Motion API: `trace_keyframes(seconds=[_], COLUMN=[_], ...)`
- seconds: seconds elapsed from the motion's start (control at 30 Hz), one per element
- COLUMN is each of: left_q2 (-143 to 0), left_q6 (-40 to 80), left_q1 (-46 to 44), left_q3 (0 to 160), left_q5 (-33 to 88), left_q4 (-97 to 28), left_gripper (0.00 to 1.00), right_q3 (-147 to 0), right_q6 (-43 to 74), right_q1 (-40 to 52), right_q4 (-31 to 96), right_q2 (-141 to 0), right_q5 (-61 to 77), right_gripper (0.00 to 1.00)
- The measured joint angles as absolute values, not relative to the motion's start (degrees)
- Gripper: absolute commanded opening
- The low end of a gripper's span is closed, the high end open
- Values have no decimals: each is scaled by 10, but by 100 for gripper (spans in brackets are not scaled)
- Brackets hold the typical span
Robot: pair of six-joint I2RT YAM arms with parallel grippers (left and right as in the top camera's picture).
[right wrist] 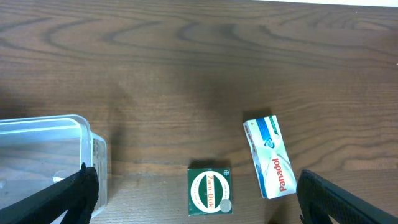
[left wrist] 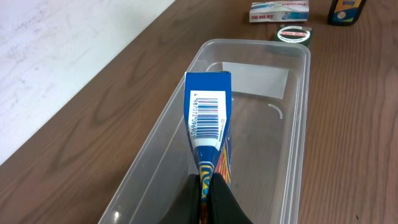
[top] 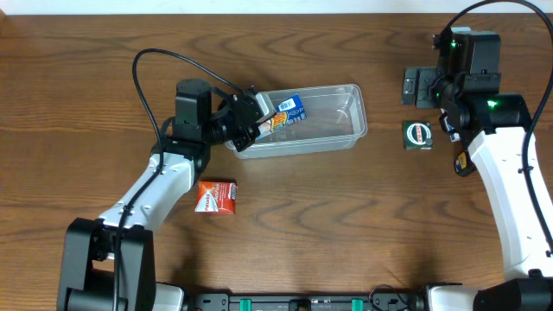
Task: Pack container
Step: 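Lift the blue box and carry it over the clear container, then lower the blue box into the container's left end and release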
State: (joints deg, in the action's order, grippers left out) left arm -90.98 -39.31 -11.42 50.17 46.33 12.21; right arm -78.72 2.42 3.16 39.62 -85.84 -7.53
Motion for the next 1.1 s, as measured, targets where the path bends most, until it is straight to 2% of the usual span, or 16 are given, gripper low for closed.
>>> trace_keyframes(seconds=[1.0, 1.03, 1.07, 1.1], left_q2=[-926, -926, -926, -926], left_q6=[-395, -395, -397, -401], left_q1=[-156, -156, -156, -156], left_q3=[502, 502, 502, 502], left_q5=[463, 463, 463, 462], left_q4=[75, 75, 74, 74], left_gripper=[7, 9, 25, 36], right_q3=[-787, -787, -787, -787], right_q6=[24, 24, 24, 24], right_q1=[32, 32, 32, 32], right_q4=[396, 396, 396, 396], right_q2=[-858, -858, -858, -858], right_q5=[-75, -75, -75, -75], right_gripper=[99, 99, 99, 99])
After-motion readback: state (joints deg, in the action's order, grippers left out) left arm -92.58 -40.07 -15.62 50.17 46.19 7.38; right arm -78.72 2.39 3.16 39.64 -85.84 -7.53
